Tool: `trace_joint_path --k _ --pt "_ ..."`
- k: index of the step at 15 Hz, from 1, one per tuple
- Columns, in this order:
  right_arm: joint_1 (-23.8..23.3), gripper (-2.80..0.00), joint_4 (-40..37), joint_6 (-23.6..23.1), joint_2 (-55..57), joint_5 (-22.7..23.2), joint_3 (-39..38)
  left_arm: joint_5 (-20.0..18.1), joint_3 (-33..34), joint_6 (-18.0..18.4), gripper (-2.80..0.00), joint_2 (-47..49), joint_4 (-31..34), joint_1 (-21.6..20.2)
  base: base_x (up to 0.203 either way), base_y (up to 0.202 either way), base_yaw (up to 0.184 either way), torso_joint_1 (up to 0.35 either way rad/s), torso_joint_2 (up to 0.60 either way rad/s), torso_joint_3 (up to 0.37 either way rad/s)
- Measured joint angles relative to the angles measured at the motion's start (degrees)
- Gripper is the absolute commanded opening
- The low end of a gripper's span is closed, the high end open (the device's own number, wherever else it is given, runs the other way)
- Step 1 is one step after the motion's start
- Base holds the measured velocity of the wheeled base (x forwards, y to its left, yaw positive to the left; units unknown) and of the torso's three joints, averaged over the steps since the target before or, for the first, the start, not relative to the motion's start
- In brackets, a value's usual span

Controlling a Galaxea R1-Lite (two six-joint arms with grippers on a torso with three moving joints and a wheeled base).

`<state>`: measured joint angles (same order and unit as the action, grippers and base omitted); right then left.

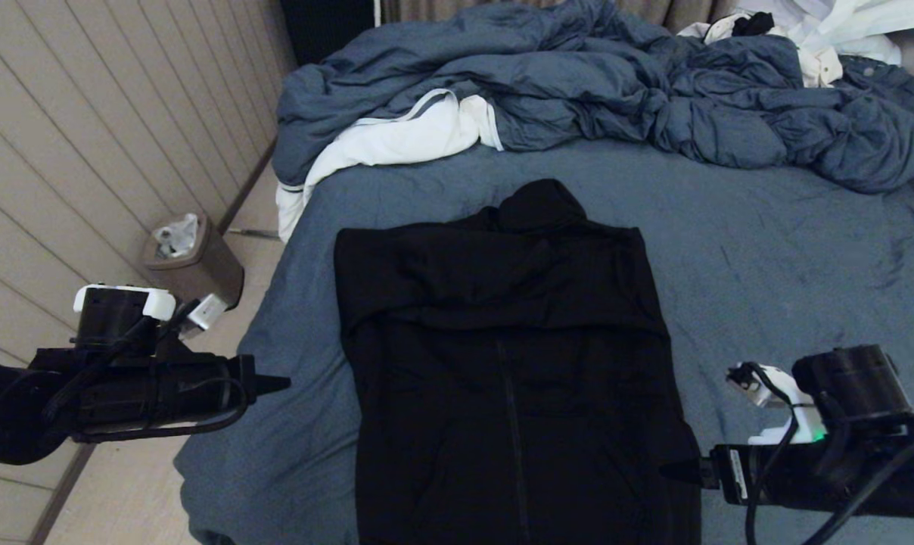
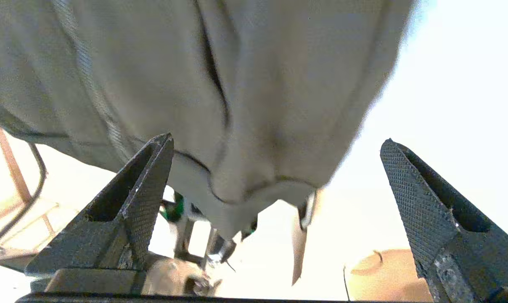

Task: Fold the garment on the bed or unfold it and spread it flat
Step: Fold the black sweatshirt

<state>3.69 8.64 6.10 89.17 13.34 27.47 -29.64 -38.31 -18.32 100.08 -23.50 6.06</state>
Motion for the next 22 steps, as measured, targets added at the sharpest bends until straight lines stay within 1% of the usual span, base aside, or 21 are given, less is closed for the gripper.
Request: trace_joint_path --k 6,8,9,11,14,18,20,22 --pt "-0.86 0.00 0.05 -2.46 -0.27 -0.07 -2.34 -0.01 0.75 0.05 -2.80 -0.22 0.02 0.00 0.000 0.000 0.000 0.000 0.00 0.000" --pt "-1.46 0.00 0.31 -4.77 0.07 -0.02 -4.94 0.01 0.85 0.02 -2.80 -0.22 0.02 0.00 0.000 0.000 0.000 0.000 0.00 0.000" --pt "-1.55 0.00 1.14 -5.94 0.54 0.06 -6.01 -0.01 0.86 0.07 -2.80 -0.22 0.00 0.00 0.000 0.000 0.000 0.000 0.00 0.000" --pt "-1.66 0.00 3.29 -6.46 1.99 0.17 -7.54 -0.01 0.86 0.07 -2.80 -0.22 0.02 0.00 0.000 0.000 0.000 0.000 0.00 0.000" --pt "-1.49 0.00 8.78 -7.67 5.50 0.19 -9.55 -0.01 0.86 0.07 -2.80 -0.17 0.00 0.00 0.000 0.000 0.000 0.000 0.00 0.000" --pt "-0.86 0.00 15.92 -7.91 12.04 0.27 -12.00 -0.34 0.85 0.19 -2.80 -0.17 0.03 0.00 0.000 0.000 0.000 0.000 0.00 0.000" --pt "0.07 0.00 22.61 -7.89 15.93 0.20 -14.08 -2.02 0.85 0.14 -2.80 -0.23 0.00 0.00 0.000 0.000 0.000 0.000 0.00 0.000" --pt "1.01 0.00 31.47 -7.58 19.36 0.17 -17.03 -2.23 0.85 0.09 -2.80 -0.30 0.00 0.00 0.000 0.000 0.000 0.000 0.00 0.000"
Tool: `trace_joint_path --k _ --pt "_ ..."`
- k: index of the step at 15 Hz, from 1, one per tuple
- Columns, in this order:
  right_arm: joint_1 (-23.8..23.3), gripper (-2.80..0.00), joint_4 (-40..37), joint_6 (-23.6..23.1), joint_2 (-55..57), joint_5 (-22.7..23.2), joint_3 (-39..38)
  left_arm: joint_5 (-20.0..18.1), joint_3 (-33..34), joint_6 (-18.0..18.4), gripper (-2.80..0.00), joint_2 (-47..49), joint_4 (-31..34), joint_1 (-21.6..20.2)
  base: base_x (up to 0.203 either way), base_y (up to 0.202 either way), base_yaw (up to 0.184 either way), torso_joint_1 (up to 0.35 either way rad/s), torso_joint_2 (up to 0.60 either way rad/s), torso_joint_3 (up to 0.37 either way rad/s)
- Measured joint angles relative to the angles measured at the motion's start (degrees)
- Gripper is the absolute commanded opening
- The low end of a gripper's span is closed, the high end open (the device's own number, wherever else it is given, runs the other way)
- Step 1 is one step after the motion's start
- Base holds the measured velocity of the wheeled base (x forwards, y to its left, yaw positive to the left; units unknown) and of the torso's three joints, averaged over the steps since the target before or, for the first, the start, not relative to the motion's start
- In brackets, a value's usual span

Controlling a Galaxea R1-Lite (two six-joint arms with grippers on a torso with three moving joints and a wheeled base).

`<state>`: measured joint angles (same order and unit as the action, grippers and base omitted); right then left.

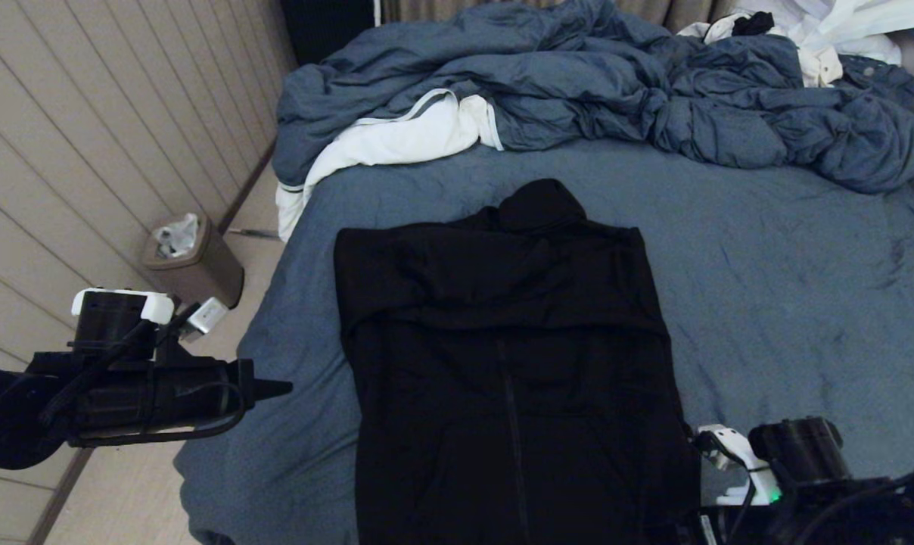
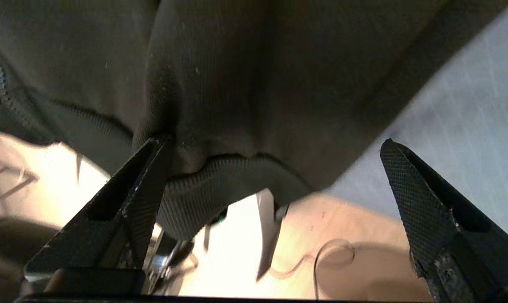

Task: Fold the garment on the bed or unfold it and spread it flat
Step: Fold the black sweatshirt

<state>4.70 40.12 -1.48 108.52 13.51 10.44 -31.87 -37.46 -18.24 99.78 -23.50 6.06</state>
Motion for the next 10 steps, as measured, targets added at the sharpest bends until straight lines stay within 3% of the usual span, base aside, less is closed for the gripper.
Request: trace_joint_path --k 2,10 --pt "1.83 0.00 6.06 0.55 2.11 -0.04 -1.94 -0.02 -0.05 -0.01 -2.80 0.00 0.00 0.00 0.000 0.000 0.000 0.000 0.00 0.000" --pt "2.67 0.00 6.93 0.64 6.03 0.10 -3.77 -0.04 0.01 -0.01 -2.80 0.02 0.02 0.00 0.000 0.000 0.000 0.000 0.00 0.000"
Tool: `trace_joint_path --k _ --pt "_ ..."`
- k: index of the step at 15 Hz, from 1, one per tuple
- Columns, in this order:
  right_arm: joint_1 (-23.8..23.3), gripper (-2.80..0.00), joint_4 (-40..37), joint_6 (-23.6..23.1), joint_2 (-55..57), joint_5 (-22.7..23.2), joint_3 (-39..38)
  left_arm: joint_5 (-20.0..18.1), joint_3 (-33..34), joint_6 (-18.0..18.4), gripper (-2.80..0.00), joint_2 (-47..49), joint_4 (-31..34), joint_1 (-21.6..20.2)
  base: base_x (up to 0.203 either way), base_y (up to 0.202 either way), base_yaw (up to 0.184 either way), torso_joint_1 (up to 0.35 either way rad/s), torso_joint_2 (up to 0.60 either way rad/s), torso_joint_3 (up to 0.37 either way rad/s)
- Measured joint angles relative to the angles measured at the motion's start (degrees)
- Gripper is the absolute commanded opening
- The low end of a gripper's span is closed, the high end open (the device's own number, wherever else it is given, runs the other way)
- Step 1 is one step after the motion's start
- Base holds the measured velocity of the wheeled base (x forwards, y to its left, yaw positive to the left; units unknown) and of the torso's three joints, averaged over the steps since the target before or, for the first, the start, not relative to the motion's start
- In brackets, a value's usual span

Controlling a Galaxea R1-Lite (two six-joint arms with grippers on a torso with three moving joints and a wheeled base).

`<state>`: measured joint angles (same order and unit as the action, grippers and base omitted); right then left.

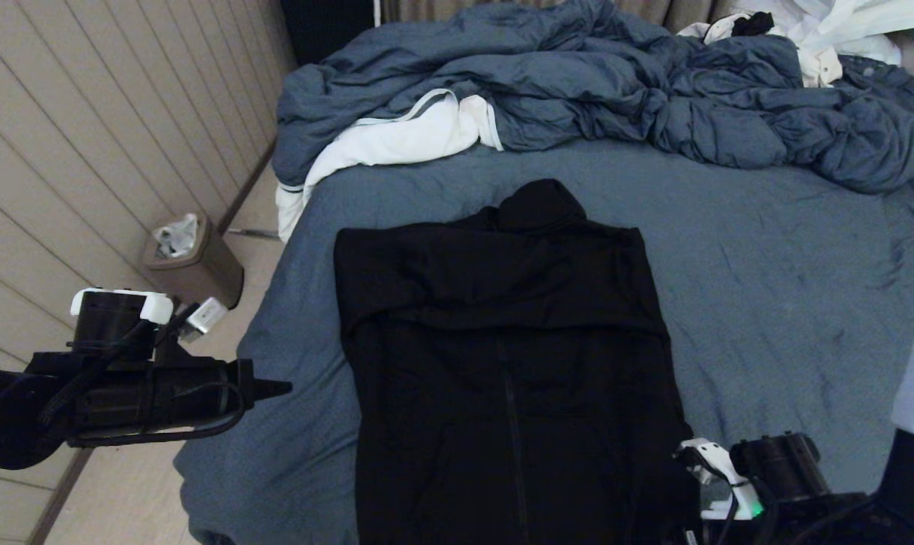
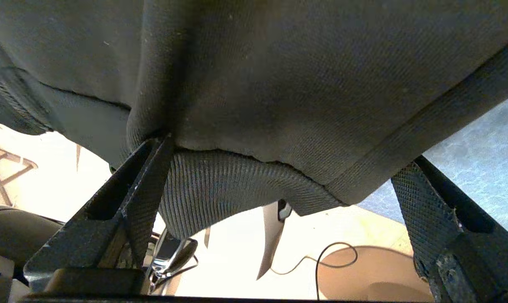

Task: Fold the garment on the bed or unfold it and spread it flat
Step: Fold the black sweatshirt

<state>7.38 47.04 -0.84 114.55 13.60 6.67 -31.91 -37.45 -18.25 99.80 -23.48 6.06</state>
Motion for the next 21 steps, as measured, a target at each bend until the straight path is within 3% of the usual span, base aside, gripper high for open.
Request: trace_joint_path --k 2,3,18,21 --pt "-0.02 0.00 1.03 0.00 1.22 -0.05 0.00 0.00 0.00 0.01 -2.80 0.02 -0.02 0.00 0.000 0.000 0.000 0.000 0.00 0.000" --pt "-0.02 -2.76 2.45 0.00 1.78 -0.06 -0.03 0.02 0.00 0.00 -2.80 0.00 0.00 0.00 0.000 0.000 0.000 0.000 0.00 0.000" --pt "1.19 -2.80 6.24 -0.02 0.13 -0.13 -1.34 -0.05 -0.17 0.00 -2.80 -0.17 0.00 0.00 0.000 0.000 0.000 0.000 0.00 0.000" --pt "3.96 -2.80 5.88 3.22 -3.45 -0.22 3.25 -0.10 -0.01 -0.05 -2.80 -0.31 0.00 0.00 0.000 0.000 0.000 0.000 0.00 0.000"
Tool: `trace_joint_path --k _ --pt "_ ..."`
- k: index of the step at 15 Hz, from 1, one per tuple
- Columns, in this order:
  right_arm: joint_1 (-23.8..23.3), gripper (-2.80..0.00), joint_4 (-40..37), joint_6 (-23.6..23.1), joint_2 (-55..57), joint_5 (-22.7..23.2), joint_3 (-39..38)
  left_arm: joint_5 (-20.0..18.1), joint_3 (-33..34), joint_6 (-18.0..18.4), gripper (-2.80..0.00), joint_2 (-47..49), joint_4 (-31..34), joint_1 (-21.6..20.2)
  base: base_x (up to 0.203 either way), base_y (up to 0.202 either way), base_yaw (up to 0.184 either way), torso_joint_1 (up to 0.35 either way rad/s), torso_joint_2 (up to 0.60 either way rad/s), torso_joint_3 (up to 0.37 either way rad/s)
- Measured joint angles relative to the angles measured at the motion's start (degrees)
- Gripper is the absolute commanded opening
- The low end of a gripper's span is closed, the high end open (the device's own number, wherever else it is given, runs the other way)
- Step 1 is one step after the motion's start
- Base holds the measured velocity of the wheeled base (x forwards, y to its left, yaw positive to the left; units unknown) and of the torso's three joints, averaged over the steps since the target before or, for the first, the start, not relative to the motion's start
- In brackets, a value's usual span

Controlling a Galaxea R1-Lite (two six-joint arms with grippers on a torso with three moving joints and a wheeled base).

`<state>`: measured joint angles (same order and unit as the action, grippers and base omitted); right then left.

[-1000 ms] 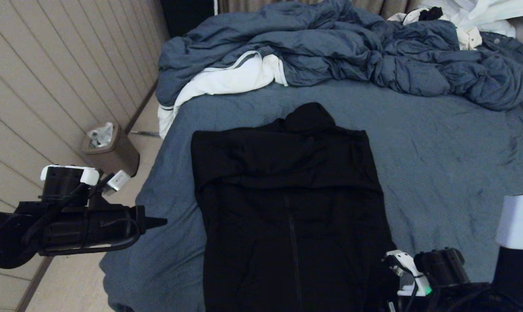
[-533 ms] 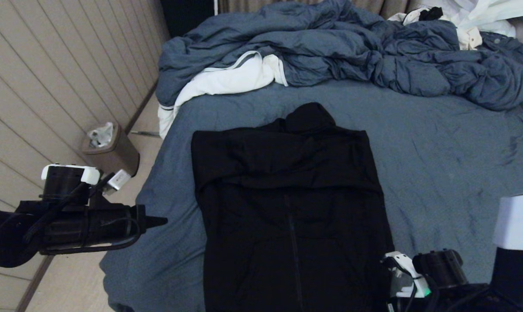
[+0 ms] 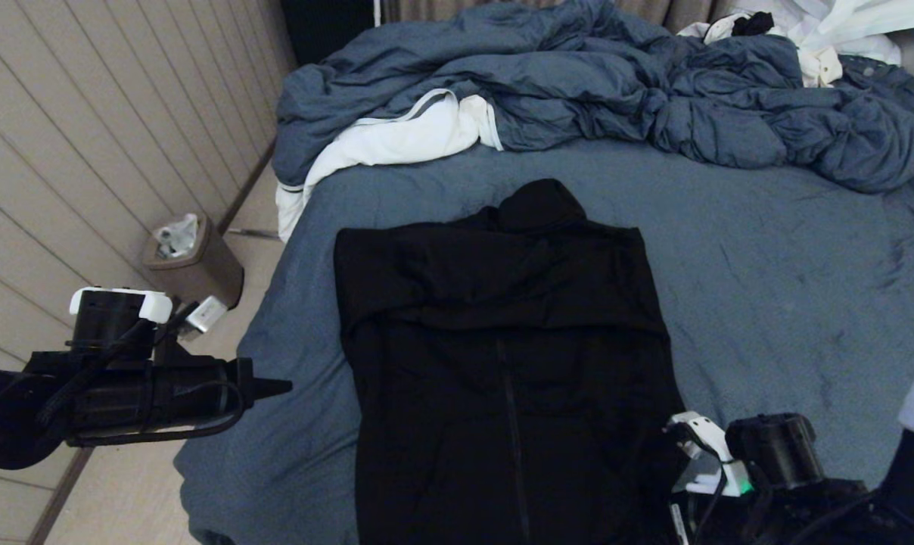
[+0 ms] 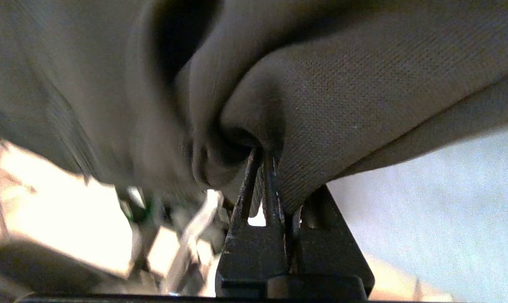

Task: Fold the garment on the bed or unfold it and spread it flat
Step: Fold the black sweatshirt

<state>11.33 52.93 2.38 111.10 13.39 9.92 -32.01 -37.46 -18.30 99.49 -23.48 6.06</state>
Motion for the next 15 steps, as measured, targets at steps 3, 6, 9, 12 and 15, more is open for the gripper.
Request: trace_joint_path --k 3,6,9,12,15 --pt "2.37 -2.80 -2.07 3.98 -2.38 -0.09 7.14 -0.08 0.61 -0.05 -2.80 -0.90 0.08 0.00 0.000 0.000 0.000 0.000 0.00 0.000" --pt "2.49 -2.80 -9.94 7.67 -5.90 -0.42 16.75 -0.08 0.98 -0.06 -2.80 -1.64 0.09 0.06 0.000 0.000 0.000 0.000 0.00 0.000" --pt "1.34 -2.80 -19.42 8.87 -8.46 -1.15 28.55 -0.08 1.22 -0.06 -2.80 -2.36 0.09 0.09 0.000 0.000 0.000 0.000 0.00 0.000" --pt "0.47 -2.80 -26.50 10.50 -8.12 -2.18 40.48 -0.18 1.74 -0.05 -2.80 -3.16 0.09 0.09 0.000 0.000 0.000 0.000 0.00 0.000" --pt "-0.69 -2.80 -30.33 11.89 -4.15 -5.36 51.67 -0.16 1.99 0.00 -2.80 -3.87 0.06 0.09 0.000 0.000 0.000 0.000 0.00 0.000"
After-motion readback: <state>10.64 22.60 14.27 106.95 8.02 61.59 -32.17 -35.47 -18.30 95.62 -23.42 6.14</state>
